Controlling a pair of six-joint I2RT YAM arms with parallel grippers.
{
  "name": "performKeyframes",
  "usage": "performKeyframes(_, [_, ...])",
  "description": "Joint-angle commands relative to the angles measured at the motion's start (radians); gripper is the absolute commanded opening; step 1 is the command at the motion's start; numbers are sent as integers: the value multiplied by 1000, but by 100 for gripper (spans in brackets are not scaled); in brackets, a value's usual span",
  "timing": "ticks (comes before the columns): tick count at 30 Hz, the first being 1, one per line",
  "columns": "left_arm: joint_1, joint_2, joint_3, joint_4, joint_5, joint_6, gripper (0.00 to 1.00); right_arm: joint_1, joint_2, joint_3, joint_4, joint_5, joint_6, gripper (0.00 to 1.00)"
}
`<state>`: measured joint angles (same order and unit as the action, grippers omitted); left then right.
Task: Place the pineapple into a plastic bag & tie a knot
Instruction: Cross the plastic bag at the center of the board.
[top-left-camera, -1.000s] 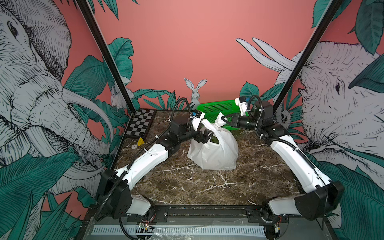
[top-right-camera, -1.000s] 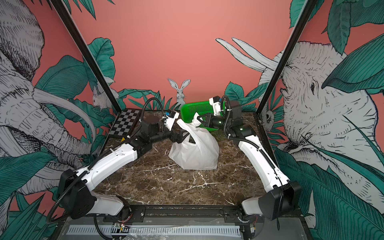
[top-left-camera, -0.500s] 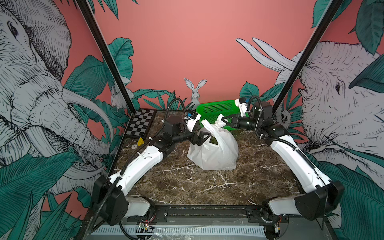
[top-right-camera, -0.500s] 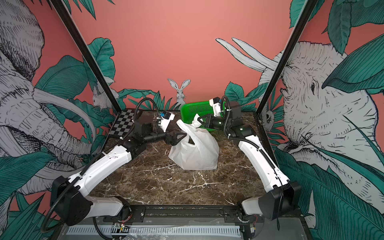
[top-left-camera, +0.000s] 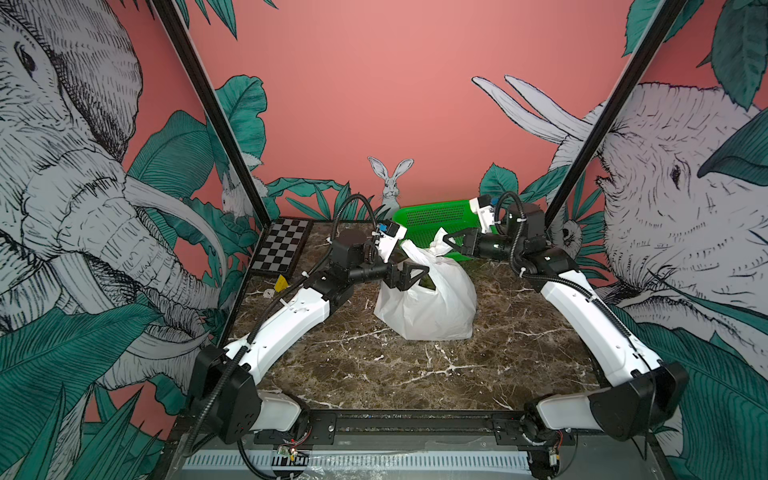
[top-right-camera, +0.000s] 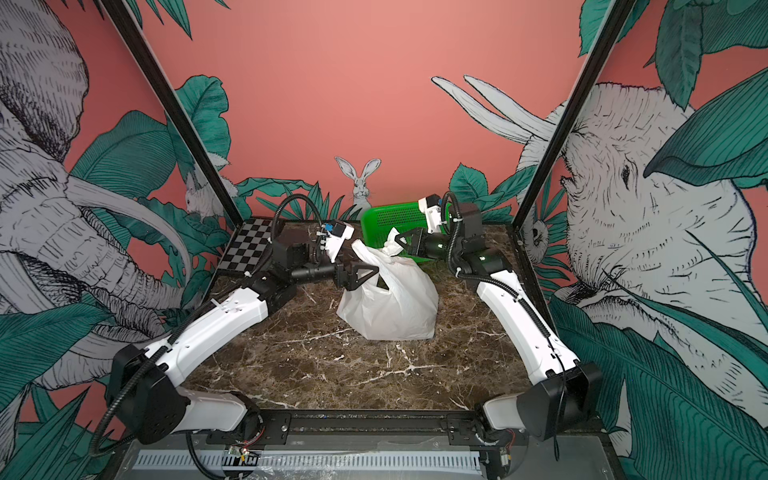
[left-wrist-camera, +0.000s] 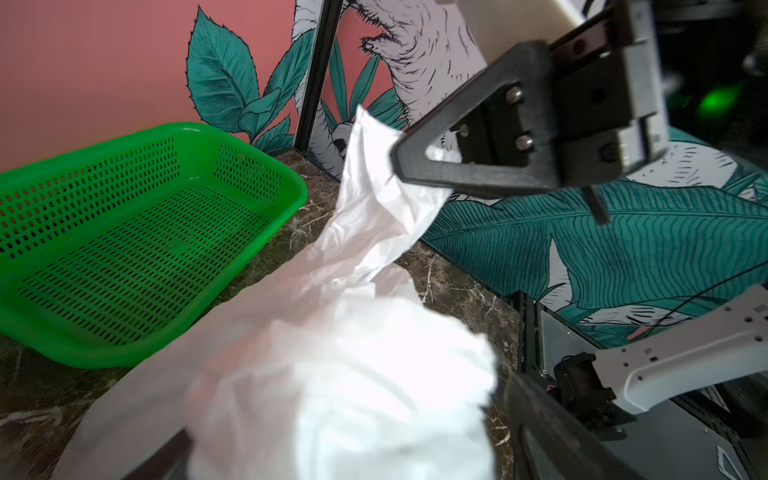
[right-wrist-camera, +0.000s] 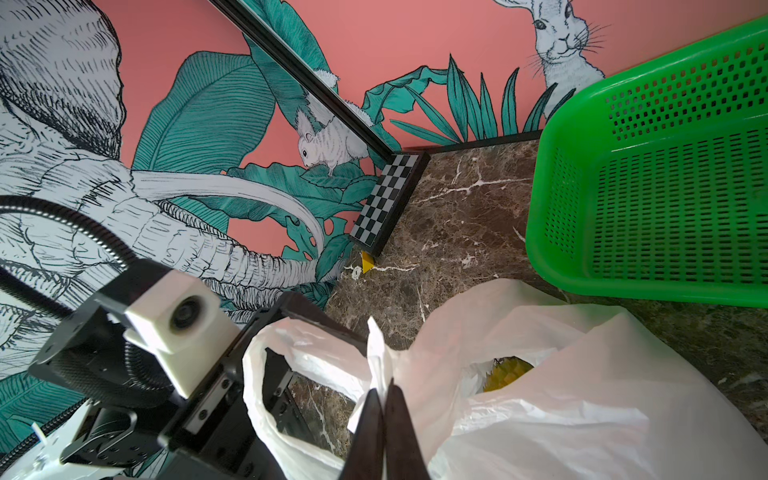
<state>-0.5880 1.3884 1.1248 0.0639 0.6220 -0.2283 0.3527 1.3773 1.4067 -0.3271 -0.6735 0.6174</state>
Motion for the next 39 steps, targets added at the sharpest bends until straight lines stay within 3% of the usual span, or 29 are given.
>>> performKeyframes(1, [1, 17, 38, 69, -63, 51, 93, -2, -20, 22, 17, -18, -4, 0])
performKeyframes(9, [1, 119, 137, 82, -28, 85, 93, -1, -23, 18, 13, -28, -2, 0])
performKeyframes(13, [2, 162, 169, 74, 51, 96, 93, -2, -24, 18, 3, -28, -6, 0])
performKeyframes(25, [24, 232, 176, 143, 220, 0, 88, -2, -12, 53, -50, -24, -38, 0])
performKeyframes(34, [24, 286, 196, 200, 302, -68, 54, -1, -1, 63, -60, -26, -48, 0])
performKeyframes(37, [26, 289, 200, 196, 310, -65, 36, -2, 0, 65, -60, -26, -50, 0])
performKeyframes(39, [25, 294, 212, 184, 320, -64, 17, -2, 0, 67, -59, -27, -50, 0])
